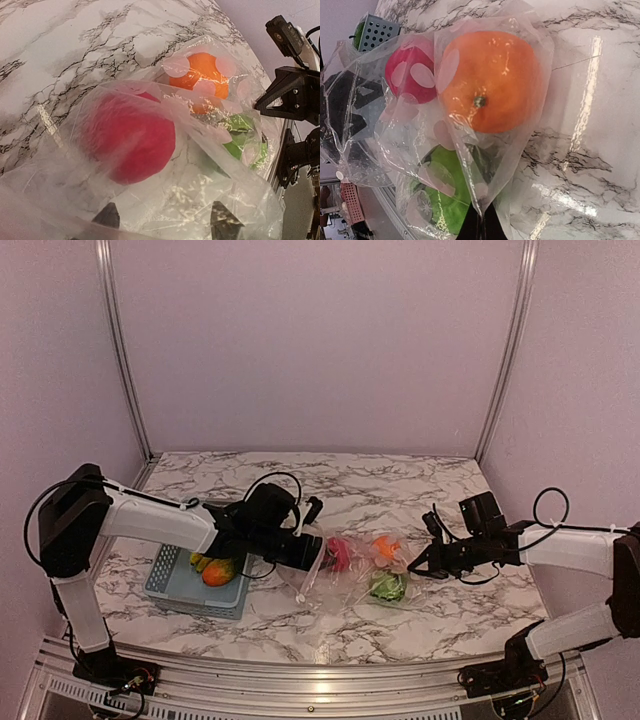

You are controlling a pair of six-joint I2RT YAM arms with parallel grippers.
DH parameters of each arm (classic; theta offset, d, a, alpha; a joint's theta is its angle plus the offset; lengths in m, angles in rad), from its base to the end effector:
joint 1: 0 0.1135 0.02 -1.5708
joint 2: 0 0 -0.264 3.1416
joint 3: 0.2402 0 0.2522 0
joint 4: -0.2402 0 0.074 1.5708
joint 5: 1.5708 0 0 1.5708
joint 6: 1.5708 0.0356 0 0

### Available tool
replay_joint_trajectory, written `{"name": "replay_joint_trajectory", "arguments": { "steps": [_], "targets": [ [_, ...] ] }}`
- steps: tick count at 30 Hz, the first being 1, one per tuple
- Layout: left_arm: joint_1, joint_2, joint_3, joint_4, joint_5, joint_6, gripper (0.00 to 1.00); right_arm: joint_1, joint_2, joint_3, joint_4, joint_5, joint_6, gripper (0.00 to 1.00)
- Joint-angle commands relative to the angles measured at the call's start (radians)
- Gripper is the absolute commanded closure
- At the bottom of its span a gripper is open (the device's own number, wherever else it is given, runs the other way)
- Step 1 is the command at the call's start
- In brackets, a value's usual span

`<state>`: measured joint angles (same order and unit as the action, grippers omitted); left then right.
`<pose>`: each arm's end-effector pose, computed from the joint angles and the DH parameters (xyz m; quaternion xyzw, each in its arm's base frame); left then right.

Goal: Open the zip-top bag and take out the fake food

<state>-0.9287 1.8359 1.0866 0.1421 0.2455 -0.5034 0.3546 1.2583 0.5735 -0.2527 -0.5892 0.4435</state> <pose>0.2317 -0.3243 0.1834 0.2411 0.8477 -0.3837 0.2757 0.2068 0.0977 0.1727 -0.0499 0.9125 0.3700 0.1674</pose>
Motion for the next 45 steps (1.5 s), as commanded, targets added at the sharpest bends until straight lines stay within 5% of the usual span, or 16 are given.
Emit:
{"name": "replay_joint_trajectory", "arguments": {
  "steps": [1,17,34,45],
  "targets": [
    [-0.008,0.07,0.063,0.028,-0.042,0.044,0.31,-0.01,-0.01,0.006,-0.019,-0.057,-0.012,1.0],
    [-0.048,0.199,0.162,0.056,-0.236,0.193,0.01,-0.011,0.026,0.033,-0.044,-0.125,-0.051,1.0],
    [-0.056,0.311,0.216,0.175,-0.329,0.155,0.01,-0.011,0.035,0.049,-0.083,-0.126,-0.085,1.0],
    [-0.053,0.2,0.165,0.134,-0.214,0.151,0.45,-0.011,0.006,0.017,-0.06,-0.084,-0.061,1.0]
  ]
}}
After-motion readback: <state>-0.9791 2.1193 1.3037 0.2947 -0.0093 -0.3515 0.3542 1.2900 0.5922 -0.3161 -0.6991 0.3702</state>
